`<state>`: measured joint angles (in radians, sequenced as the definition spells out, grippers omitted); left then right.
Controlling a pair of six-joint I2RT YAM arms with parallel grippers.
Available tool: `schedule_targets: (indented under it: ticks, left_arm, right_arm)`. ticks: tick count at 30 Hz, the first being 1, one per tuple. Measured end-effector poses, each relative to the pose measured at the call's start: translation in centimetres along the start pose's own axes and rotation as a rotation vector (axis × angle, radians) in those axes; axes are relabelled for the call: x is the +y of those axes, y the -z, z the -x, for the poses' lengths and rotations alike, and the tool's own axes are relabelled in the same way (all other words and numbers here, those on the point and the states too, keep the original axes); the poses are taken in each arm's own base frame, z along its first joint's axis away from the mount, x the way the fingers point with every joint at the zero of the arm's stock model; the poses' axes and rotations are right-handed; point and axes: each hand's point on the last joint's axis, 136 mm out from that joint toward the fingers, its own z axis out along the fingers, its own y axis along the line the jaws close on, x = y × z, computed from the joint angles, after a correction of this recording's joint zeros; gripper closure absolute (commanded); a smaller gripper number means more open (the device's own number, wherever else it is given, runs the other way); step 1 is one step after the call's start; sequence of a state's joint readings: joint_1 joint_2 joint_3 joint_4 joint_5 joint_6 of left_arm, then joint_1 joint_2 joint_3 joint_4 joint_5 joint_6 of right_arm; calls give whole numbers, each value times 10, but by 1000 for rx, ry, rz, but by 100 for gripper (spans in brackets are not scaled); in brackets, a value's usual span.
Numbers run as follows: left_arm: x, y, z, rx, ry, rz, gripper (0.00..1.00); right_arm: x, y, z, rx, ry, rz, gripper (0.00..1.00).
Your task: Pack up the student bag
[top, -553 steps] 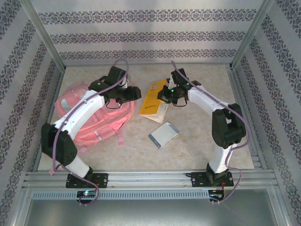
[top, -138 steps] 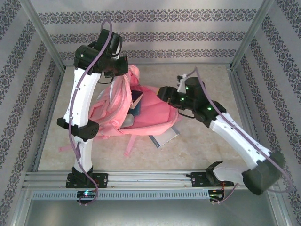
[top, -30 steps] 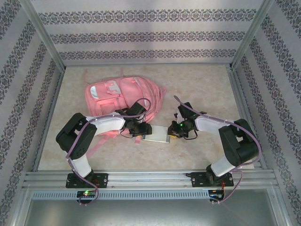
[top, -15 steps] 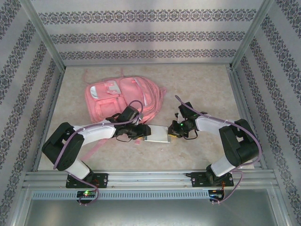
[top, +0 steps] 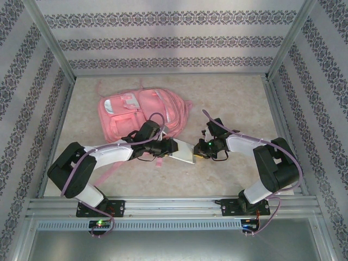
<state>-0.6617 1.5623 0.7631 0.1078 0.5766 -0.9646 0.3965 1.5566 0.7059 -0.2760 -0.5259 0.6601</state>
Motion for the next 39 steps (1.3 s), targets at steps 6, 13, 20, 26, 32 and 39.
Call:
schedule_targets:
  ticks: [6, 13, 20, 26, 32, 39]
  left_arm:
    - [-4, -2, 4, 7, -1, 16, 100]
    - [-55, 63, 8, -114, -84, -70, 100]
    - [-108, 119, 17, -213, -116, -281, 100]
    - [-125, 129, 20, -184, -81, -393, 100]
    - [-143, 137, 16, -161, -92, -485, 100]
    - [-145, 133, 15, -133, -85, -504, 100]
  right_arm:
    - [-3, 12, -2, -25, -18, -21, 58]
    - [25, 82, 12, -225, -11, 26, 42]
    - [101, 157, 13, -397, 67, 375, 37]
    - [132, 173, 0, -351, 126, 529, 32]
    - [146, 177, -14, -281, 166, 601, 35]
    - [162, 187, -17, -260, 170, 685, 70]
